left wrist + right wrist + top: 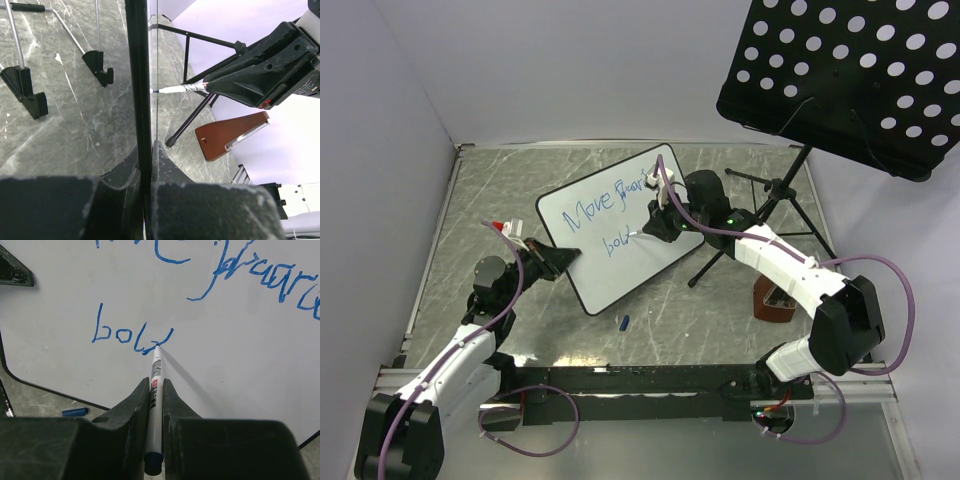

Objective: Write a sentence on the whiteboard

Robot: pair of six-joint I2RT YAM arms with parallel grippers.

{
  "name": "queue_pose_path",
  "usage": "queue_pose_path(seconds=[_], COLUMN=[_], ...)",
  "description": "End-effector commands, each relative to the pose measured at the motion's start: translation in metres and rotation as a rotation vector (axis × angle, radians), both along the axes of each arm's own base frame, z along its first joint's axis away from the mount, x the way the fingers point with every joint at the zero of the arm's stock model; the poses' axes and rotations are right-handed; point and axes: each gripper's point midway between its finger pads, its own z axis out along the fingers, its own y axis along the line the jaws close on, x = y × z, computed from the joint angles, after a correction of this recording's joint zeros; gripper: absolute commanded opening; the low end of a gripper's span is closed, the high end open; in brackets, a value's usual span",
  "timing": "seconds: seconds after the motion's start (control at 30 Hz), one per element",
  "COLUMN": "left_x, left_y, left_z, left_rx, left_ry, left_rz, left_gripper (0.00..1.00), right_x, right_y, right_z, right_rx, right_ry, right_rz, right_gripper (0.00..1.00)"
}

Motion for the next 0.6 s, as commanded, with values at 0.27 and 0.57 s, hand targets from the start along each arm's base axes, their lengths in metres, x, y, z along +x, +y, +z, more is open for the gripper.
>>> queue_pose_path(seconds=[0.27, 0.57], left_x=[-0.007, -0.007], left_y=[-0.009, -0.009], left_z=[0.030, 0.030], left_rx=[0.006, 0.007], left_ry=[-0.149, -0.147], left_rz=[-0.062, -0.064], left_gripper=[0.01, 0.01], right_x=[0.006, -0.006], right_y=[0.000, -0.008], right_z=[0.005, -0.007], right_rx=[0.002, -0.028], right_ry=[-0.032, -0.011], right_rz=[0.004, 0.014], right_gripper=[0.00, 0.00])
